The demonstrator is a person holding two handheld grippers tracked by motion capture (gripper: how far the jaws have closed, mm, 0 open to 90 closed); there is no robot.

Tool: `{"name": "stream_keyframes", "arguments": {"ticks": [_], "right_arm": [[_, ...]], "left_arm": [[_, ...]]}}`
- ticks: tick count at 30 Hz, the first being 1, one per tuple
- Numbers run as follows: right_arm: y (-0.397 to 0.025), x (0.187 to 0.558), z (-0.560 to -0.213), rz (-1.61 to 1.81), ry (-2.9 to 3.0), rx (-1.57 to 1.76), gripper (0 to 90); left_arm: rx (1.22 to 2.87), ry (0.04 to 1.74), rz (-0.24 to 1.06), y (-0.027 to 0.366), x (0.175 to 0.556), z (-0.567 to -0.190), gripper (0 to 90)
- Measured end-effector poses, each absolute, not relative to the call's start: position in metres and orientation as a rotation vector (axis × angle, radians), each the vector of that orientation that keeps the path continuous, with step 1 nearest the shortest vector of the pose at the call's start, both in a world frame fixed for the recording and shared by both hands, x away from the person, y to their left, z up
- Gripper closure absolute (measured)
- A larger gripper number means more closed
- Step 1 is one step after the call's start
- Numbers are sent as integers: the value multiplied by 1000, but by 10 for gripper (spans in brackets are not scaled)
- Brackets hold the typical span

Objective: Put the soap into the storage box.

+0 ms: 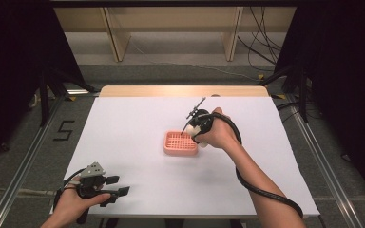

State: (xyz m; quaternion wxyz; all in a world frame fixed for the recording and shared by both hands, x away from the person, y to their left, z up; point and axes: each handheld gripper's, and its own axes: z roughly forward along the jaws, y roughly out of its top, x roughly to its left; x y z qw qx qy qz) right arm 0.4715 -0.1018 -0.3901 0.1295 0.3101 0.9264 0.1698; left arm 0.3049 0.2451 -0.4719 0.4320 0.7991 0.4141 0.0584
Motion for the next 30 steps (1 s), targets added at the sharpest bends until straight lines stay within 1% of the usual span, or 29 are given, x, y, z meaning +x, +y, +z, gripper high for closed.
{"name": "stream_keyframes", "arguments": {"ticks": [30], "right_arm": [[-74, 482, -399, 512, 2728, 857, 504]], "left_arm": [[1994, 1029, 142, 245, 305, -471, 339]]}}
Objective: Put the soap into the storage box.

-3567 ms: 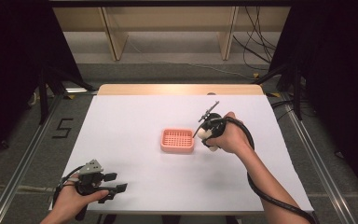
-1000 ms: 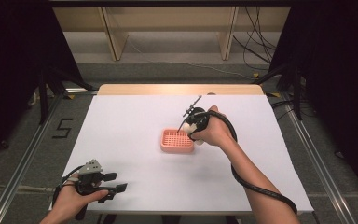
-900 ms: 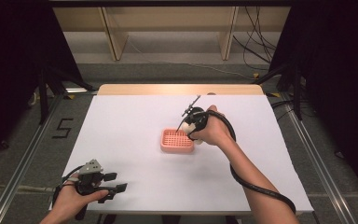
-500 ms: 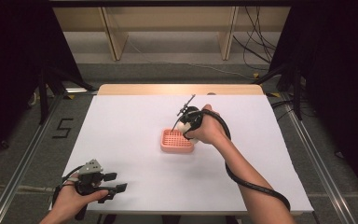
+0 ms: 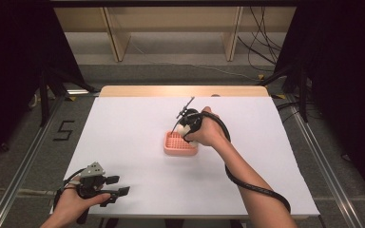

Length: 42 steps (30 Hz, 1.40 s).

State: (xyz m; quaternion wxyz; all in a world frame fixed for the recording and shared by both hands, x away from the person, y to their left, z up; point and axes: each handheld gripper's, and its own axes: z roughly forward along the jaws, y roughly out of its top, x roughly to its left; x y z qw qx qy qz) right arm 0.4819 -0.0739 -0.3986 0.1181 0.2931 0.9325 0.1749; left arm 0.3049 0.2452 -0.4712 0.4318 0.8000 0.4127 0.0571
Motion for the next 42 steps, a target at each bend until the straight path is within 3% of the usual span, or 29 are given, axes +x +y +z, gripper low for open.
{"name": "stream_keyframes", "arguments": {"ticks": [42], "right_arm": [[-55, 493, -428, 499, 2760, 803, 499]], "left_arm": [[1997, 1039, 157, 246, 305, -470, 339]]}}
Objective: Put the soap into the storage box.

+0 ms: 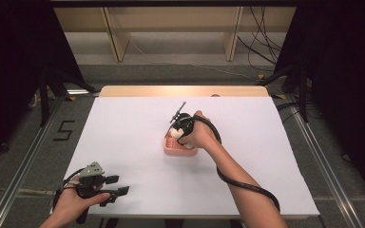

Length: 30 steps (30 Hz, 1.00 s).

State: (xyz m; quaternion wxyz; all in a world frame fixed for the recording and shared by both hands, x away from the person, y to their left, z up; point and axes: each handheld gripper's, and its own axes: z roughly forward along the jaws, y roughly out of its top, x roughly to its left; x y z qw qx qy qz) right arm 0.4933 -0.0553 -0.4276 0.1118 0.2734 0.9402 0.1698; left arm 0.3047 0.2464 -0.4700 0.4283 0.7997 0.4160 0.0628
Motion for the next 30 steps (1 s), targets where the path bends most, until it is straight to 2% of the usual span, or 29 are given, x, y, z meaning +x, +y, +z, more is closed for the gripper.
{"name": "stream_keyframes", "arguments": {"ticks": [12, 30], "right_arm": [[-69, 480, -411, 599, 2710, 828, 493], [-141, 429, -421, 735, 2645, 1012, 539]], "left_arm": [[1996, 1028, 146, 247, 305, -471, 339], [2007, 1042, 147, 246, 306, -474, 339]]}}
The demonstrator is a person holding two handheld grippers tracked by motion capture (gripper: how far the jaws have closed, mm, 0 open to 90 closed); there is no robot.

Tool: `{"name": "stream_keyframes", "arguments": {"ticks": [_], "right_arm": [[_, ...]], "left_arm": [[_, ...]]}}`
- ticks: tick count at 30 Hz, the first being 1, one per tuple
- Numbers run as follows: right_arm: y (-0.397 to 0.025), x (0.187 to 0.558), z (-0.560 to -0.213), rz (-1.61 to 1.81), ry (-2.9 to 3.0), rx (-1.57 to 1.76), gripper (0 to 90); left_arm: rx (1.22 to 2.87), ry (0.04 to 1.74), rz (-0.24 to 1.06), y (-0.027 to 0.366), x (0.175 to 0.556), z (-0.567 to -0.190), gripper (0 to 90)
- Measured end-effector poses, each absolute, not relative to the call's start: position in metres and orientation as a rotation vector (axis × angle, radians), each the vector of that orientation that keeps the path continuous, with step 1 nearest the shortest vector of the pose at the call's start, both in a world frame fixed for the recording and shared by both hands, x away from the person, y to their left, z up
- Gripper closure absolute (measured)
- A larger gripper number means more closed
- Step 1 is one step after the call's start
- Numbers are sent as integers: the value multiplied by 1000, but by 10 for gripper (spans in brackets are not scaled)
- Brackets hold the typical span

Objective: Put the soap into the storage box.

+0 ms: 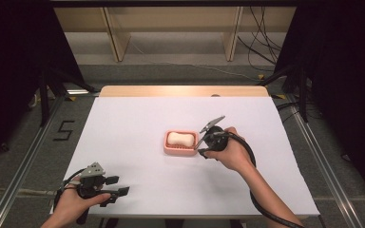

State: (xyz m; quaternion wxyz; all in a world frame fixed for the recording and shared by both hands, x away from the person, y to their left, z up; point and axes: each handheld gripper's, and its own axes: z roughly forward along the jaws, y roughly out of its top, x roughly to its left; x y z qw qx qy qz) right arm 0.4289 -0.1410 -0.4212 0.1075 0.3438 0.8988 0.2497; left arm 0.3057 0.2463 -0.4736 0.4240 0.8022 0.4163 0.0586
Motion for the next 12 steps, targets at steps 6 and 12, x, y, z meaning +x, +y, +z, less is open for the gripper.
{"name": "stream_keyframes", "arguments": {"ticks": [6, 12], "right_arm": [[-161, 408, -432, 785, 2611, 1038, 578], [-177, 388, -447, 877, 2567, 1080, 614]], "left_arm": [[1999, 1060, 147, 245, 305, -474, 339], [2012, 1054, 142, 246, 307, -475, 339]]}}
